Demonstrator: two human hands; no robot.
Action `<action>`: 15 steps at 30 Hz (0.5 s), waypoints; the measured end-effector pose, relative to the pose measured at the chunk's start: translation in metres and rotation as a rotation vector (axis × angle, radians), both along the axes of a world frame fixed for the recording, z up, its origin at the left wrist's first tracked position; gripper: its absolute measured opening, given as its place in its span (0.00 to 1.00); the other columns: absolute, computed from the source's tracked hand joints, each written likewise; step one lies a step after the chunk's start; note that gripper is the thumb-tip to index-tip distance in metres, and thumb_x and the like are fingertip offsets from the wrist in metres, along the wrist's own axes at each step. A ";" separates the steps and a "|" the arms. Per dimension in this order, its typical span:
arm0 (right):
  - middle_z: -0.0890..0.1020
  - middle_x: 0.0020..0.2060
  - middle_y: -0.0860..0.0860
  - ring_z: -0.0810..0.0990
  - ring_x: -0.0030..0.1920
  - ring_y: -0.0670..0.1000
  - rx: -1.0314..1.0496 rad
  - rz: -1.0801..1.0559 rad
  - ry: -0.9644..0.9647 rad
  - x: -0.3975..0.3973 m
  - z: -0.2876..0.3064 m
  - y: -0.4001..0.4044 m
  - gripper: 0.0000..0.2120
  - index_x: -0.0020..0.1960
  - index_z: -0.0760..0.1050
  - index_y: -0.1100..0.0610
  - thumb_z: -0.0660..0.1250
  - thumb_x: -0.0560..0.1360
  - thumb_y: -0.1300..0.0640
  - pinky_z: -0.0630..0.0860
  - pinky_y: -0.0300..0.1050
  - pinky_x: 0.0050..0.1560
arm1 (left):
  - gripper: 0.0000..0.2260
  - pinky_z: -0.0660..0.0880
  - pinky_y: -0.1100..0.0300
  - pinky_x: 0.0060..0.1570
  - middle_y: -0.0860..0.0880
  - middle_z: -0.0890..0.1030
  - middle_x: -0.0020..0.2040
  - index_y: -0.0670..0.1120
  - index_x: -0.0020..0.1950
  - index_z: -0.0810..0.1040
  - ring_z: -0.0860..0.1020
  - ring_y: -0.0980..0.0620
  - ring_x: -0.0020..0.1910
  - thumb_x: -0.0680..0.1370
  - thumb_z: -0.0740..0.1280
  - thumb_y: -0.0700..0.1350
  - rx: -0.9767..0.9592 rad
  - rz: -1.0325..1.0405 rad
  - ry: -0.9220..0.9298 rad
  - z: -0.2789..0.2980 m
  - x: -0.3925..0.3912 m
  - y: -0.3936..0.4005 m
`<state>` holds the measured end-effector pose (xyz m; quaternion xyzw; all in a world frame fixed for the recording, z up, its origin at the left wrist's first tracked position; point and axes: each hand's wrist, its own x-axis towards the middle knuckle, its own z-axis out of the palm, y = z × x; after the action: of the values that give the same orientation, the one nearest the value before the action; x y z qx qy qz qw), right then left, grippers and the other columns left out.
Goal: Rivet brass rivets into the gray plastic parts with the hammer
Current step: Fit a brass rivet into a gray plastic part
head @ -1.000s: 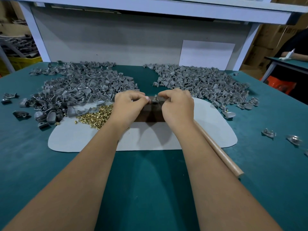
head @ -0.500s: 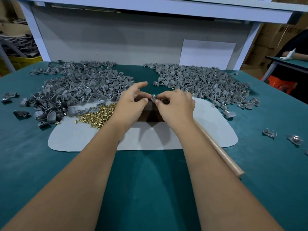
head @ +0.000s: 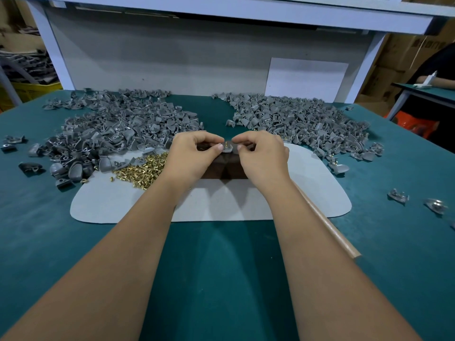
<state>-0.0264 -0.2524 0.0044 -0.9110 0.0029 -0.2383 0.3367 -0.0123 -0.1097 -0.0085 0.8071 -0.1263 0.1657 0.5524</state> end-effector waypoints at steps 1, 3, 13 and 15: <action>0.82 0.49 0.43 0.73 0.58 0.52 0.018 0.005 -0.003 -0.001 0.001 0.000 0.11 0.48 0.81 0.44 0.64 0.76 0.58 0.65 0.49 0.62 | 0.06 0.74 0.74 0.47 0.54 0.82 0.44 0.45 0.52 0.84 0.78 0.67 0.40 0.76 0.71 0.38 -0.004 0.000 0.001 0.000 0.000 0.000; 0.83 0.48 0.43 0.75 0.58 0.52 0.053 0.017 -0.007 -0.001 0.002 0.000 0.12 0.48 0.82 0.45 0.63 0.75 0.59 0.67 0.52 0.63 | 0.06 0.74 0.75 0.46 0.55 0.82 0.43 0.45 0.52 0.84 0.78 0.70 0.39 0.76 0.71 0.38 -0.005 -0.007 0.001 0.001 -0.001 0.000; 0.83 0.49 0.46 0.77 0.55 0.52 0.171 0.064 -0.027 -0.001 0.002 0.000 0.12 0.49 0.82 0.51 0.62 0.76 0.63 0.72 0.52 0.60 | 0.07 0.70 0.49 0.68 0.47 0.83 0.53 0.46 0.52 0.86 0.75 0.46 0.63 0.74 0.73 0.41 0.088 0.051 -0.035 0.000 0.001 0.003; 0.82 0.50 0.47 0.78 0.53 0.50 0.170 0.085 -0.050 -0.001 0.003 0.001 0.11 0.49 0.82 0.52 0.63 0.75 0.63 0.72 0.52 0.60 | 0.05 0.69 0.48 0.67 0.48 0.83 0.51 0.45 0.50 0.86 0.75 0.47 0.63 0.74 0.74 0.42 0.082 0.042 -0.048 -0.001 0.002 0.004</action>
<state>-0.0276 -0.2518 0.0074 -0.8721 -0.0240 -0.2451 0.4228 -0.0102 -0.1060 -0.0092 0.8275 -0.1290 0.1912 0.5119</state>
